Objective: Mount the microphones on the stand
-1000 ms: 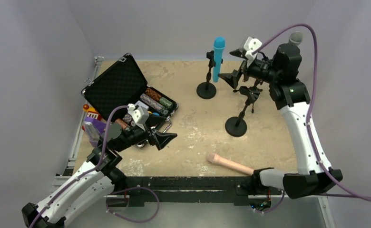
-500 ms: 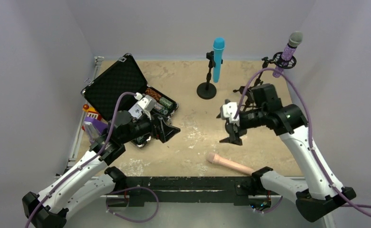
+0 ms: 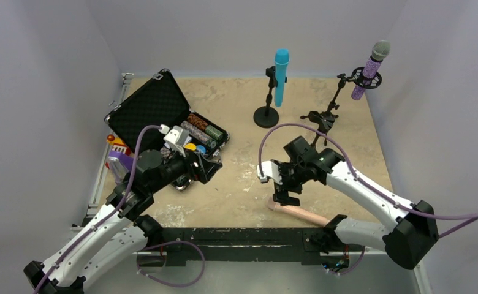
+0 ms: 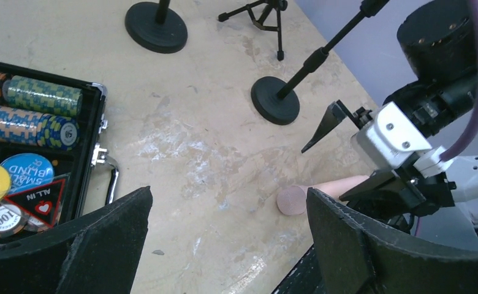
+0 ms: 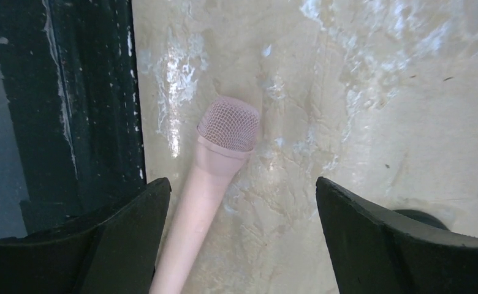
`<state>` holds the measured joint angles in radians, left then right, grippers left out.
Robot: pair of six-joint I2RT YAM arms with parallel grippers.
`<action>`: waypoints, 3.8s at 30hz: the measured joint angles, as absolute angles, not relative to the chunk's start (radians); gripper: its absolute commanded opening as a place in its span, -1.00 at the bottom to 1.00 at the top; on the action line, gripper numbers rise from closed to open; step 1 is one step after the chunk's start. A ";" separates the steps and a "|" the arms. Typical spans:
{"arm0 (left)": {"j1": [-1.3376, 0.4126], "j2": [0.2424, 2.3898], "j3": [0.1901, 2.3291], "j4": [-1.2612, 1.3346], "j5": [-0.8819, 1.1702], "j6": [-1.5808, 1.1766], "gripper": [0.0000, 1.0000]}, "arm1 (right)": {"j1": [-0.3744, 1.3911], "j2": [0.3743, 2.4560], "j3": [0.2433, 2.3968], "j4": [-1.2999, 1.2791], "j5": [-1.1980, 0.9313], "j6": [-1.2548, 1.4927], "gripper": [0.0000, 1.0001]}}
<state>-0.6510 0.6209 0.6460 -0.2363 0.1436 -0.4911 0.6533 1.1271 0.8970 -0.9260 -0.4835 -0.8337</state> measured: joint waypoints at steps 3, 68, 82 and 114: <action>-0.651 0.614 0.629 -0.245 0.113 -0.497 0.99 | 0.682 1.165 0.830 -0.877 -0.435 -0.808 0.79; -0.742 1.127 0.610 0.780 0.365 -0.765 0.80 | 0.503 1.398 1.385 -0.186 -1.062 0.057 -0.93; -0.742 1.164 0.686 0.799 0.346 -0.831 0.25 | 0.498 1.365 1.354 -0.126 -1.073 0.114 -0.88; -0.676 0.958 0.921 0.013 0.426 -0.257 -1.00 | -0.049 1.023 1.400 -0.824 -0.872 -0.572 0.81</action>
